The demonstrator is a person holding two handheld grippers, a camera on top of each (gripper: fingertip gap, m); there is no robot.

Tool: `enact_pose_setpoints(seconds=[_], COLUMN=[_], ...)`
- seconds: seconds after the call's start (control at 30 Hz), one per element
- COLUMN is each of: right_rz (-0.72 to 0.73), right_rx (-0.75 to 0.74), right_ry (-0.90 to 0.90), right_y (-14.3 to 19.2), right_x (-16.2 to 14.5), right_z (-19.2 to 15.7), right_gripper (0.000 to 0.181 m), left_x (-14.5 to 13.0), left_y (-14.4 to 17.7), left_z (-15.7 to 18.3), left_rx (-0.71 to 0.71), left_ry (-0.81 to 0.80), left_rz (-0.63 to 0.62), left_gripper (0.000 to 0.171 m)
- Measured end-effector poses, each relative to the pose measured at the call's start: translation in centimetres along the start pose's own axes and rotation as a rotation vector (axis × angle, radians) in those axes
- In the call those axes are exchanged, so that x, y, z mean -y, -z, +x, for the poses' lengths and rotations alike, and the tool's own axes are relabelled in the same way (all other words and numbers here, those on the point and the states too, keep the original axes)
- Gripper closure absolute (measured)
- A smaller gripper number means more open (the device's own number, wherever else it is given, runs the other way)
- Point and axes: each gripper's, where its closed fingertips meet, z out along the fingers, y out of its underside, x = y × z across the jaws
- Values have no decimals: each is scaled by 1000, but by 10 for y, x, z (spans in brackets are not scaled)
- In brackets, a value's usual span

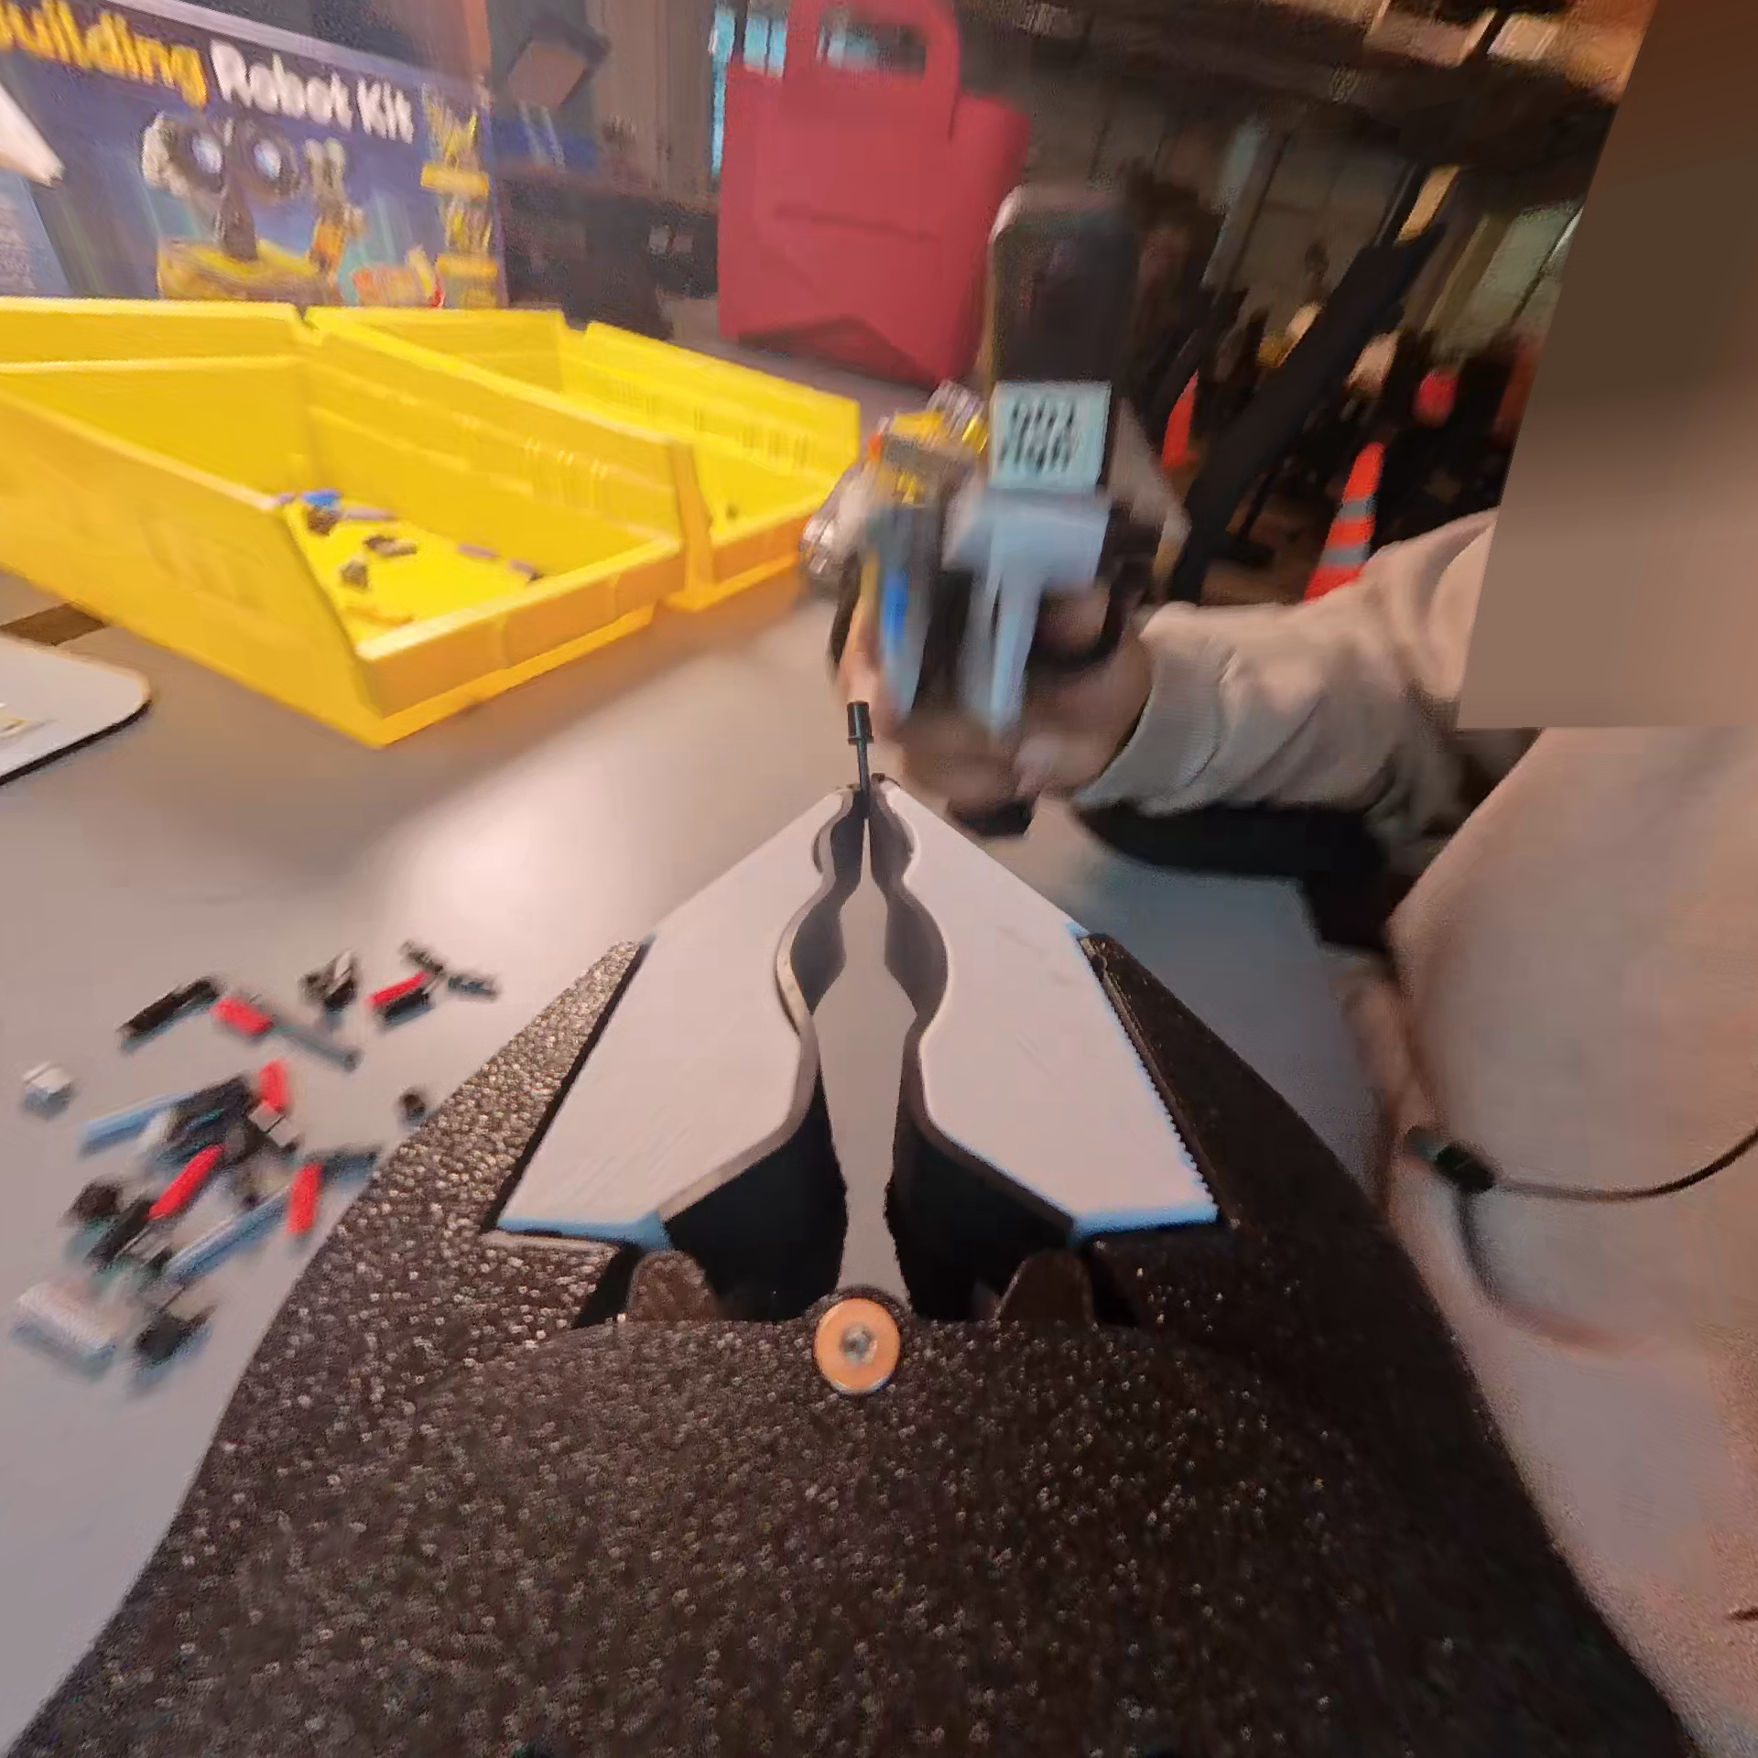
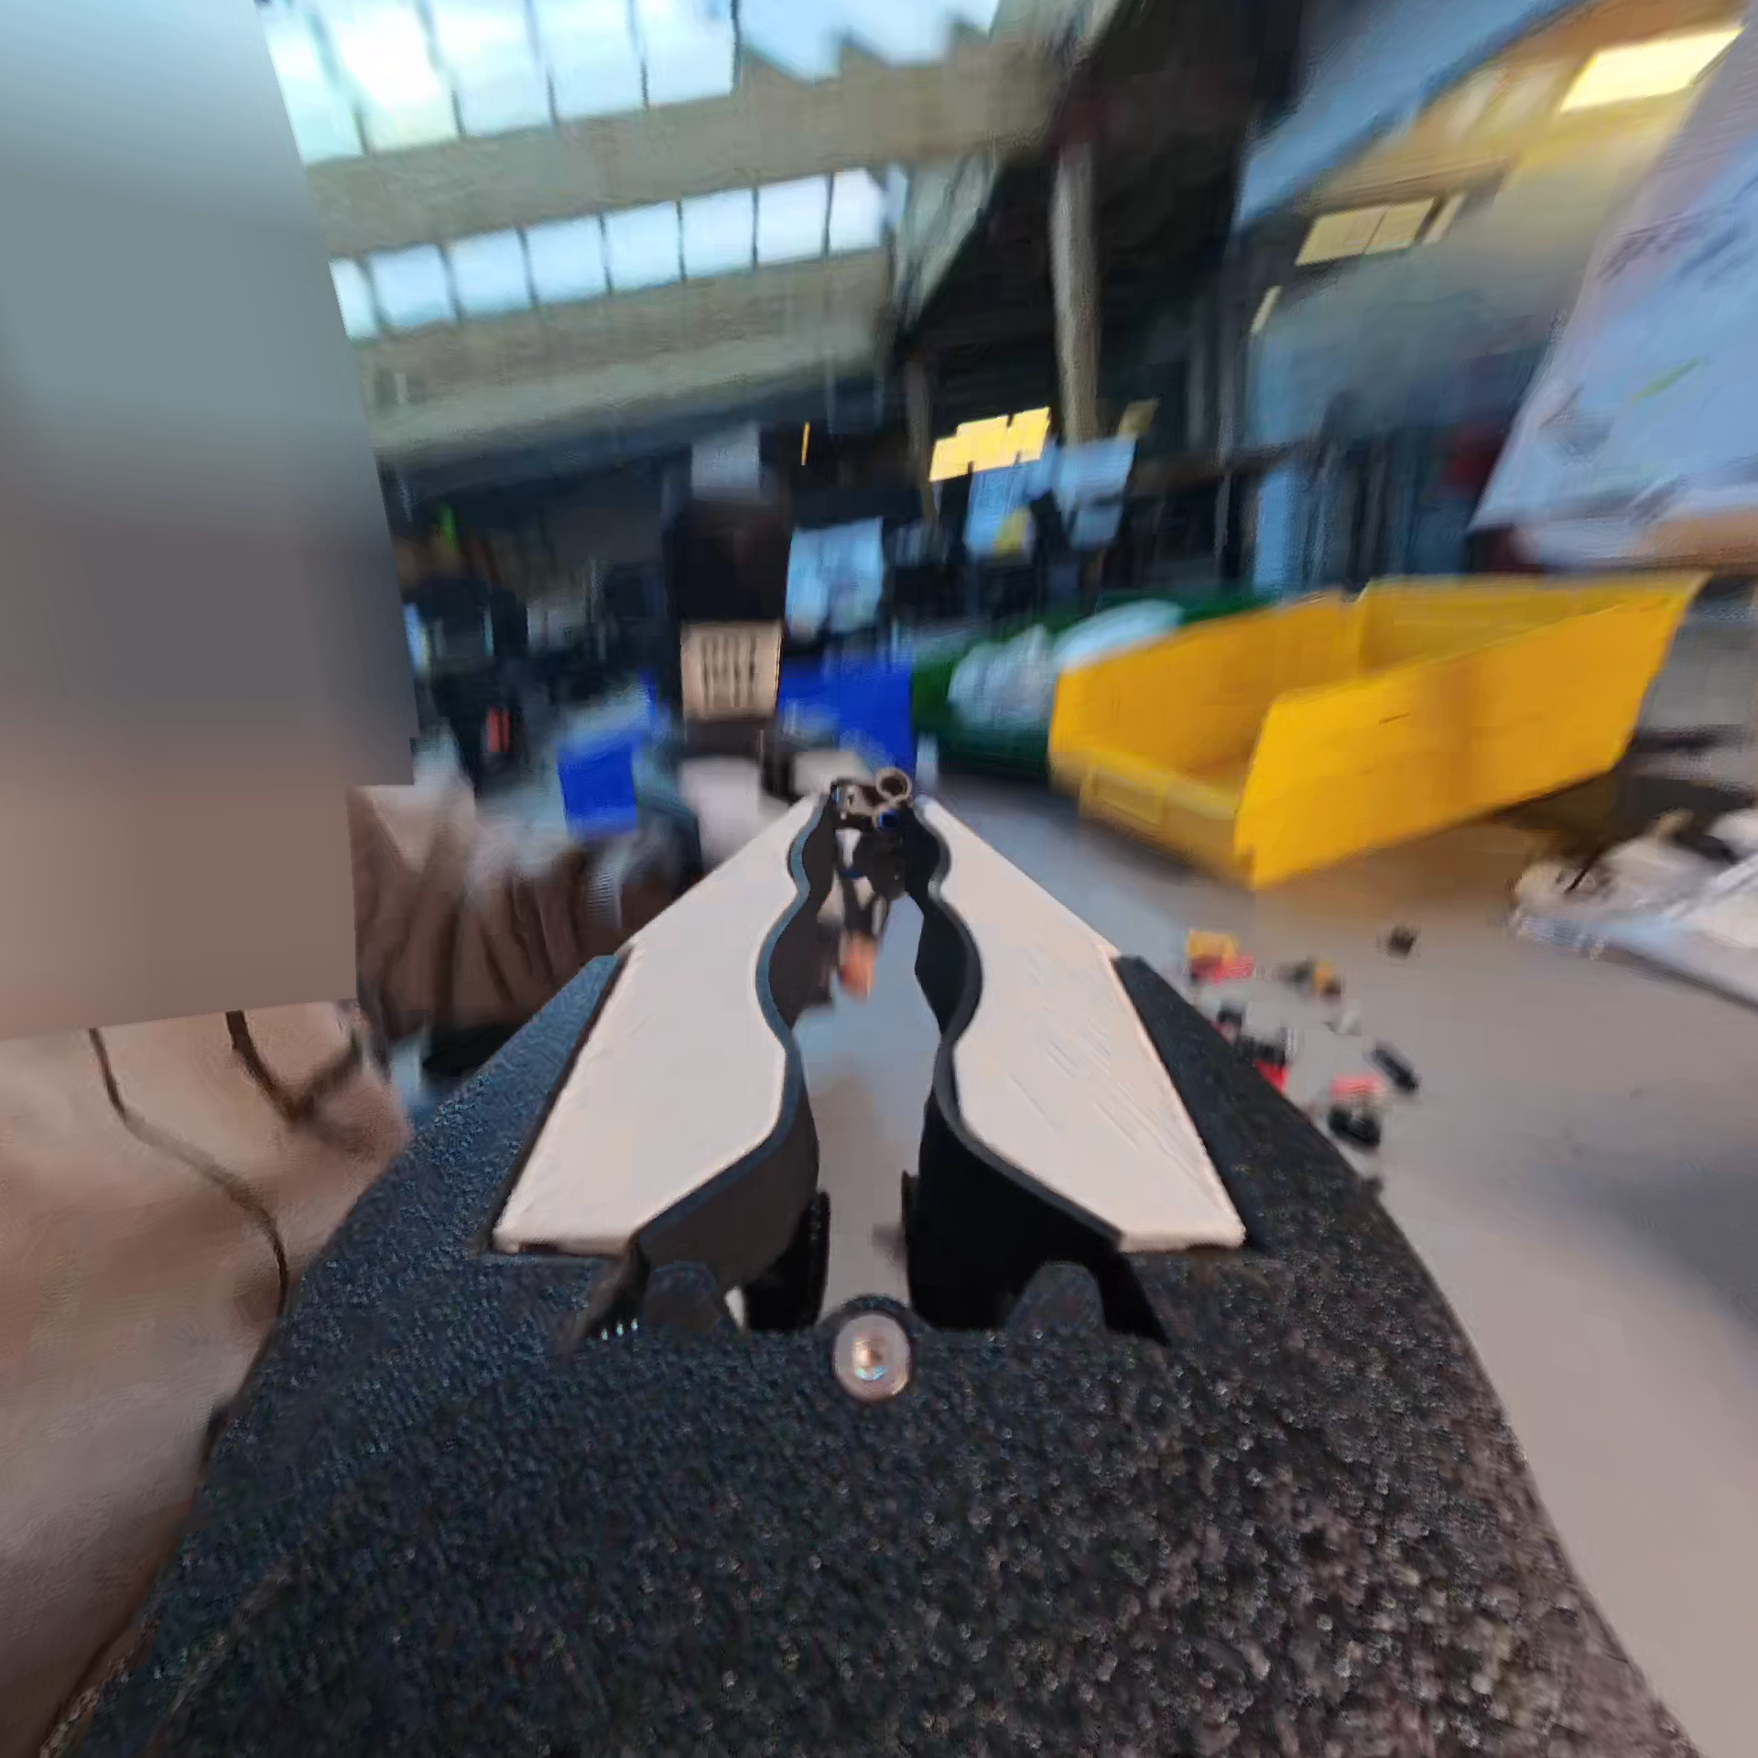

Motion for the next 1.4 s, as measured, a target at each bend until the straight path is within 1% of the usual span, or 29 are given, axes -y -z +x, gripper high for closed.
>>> enact_pose_setpoints(seconds=[0.03,0.07,0.1,0.13,0.17,0.2,0.23,0.3,0.37,0.43,0.5,0.67,0.73,0.8,0.87,1.0,1.1,1.2,1.33,1.4], right_rz=[159,230,105,44,43,54,38,-1,-49,-86,-121,-210,-288,-382,-455,-551,-674,-714,-720,-721], right_rx=[-26,-77,-124,-110,-75,-69,-54,-56,-54,-38,-44,-15,-49,-83,-100,-87,-120,-104,-86,-78], right_ry=[-106,-68,77,139,103,67,52,95,41,-32,-34,-79,-40,45,130,222,307,367,402,409], right_y=[22,45,46,38,30,26,23,21,21,21,20,15,15,16,16,15,21,22,21,21], right_x=[39,65,54,40,30,25,23,20,5,-8,-19,-41,-55,-71,-82,-99,-117,-124,-126,-126], right_z=[17,30,26,11,0,-1,-1,4,14,17,20,20,25,29,30,24,30,27,22,21], right_gripper=[171,172,170,170,169,170,169,169,168,168,168,168,167,167,167,167,167,167,167,167], left_x=[-10,-2,14,21,24,25,20,7,-6,-16,-27,-43,-51,-64,-72,-81,-88,-91,-92,-87], left_y=[8,16,21,20,16,11,8,4,0,-1,-2,-4,-4,-2,0,-2,-3,-6,-11,-12], left_z=[-12,-17,-19,-21,-20,-18,-18,-19,-20,-24,-27,-28,-33,-42,-51,-52,-51,-48,-35,-29], left_rx=[36,19,8,28,29,13,8,7,13,55,94,134,158,202,241,227,212,203,140,105], left_ry=[20,102,136,92,58,59,58,74,87,43,-21,-92,-105,-124,-148,-125,-118,-148,-157,-144], left_rz=[-18,41,116,116,106,98,78,32,-28,-84,-157,-237,-284,-354,-398,-426,-460,-477,-480,-449], left_gripper=[170,170,171,170,170,170,170,170,170,170,170,170,170,170,170,170,170,169,154,150])
